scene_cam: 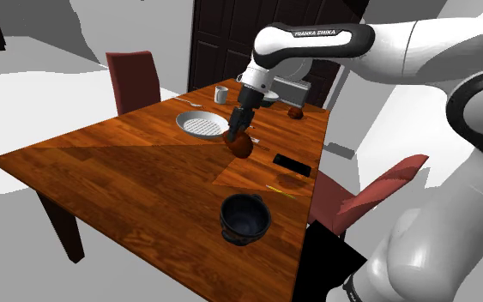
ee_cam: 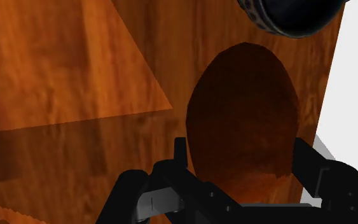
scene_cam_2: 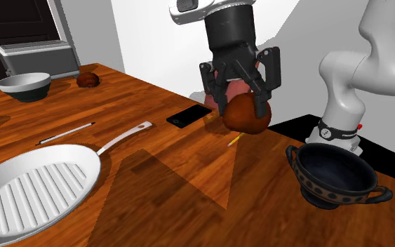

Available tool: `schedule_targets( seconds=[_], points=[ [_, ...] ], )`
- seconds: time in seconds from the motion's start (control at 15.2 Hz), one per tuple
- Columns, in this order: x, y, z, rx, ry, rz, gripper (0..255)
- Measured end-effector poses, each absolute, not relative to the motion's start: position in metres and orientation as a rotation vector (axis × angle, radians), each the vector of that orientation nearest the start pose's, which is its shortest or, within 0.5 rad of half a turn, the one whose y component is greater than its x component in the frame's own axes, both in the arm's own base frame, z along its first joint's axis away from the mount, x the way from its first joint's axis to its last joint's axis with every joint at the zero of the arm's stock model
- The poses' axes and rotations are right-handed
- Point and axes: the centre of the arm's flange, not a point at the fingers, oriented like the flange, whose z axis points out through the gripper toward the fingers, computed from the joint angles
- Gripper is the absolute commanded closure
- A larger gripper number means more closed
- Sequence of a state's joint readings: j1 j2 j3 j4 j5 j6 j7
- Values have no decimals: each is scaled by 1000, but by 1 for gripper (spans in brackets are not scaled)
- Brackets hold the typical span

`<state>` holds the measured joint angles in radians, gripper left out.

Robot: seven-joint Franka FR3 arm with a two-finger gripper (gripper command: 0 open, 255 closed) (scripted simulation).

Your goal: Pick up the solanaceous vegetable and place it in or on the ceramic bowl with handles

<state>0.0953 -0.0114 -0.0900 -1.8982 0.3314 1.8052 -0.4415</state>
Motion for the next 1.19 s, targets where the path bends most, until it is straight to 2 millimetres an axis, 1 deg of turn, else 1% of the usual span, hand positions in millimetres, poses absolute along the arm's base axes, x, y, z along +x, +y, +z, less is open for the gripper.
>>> schedule_targets(
  seconds=[0.13, 0.2, 0.26, 0.4, 0.59, 0.73, 0.92, 1.06, 1.19],
  points=[
    [525, 43, 498, -2768, -497, 15, 255],
    [516, 53, 497, -2767, -497, 15, 255],
    [502, 60, 496, -2767, -498, 15, 255],
    [479, 74, 499, -2768, -498, 15, 255],
    [449, 92, 501, -2768, -498, 15, 255],
    [425, 108, 500, -2768, -498, 15, 255],
    [390, 124, 500, -2767, -498, 15, 255],
    [382, 131, 493, -2768, -498, 15, 255],
    [381, 132, 484, -2768, -497, 15, 255]
  ],
)
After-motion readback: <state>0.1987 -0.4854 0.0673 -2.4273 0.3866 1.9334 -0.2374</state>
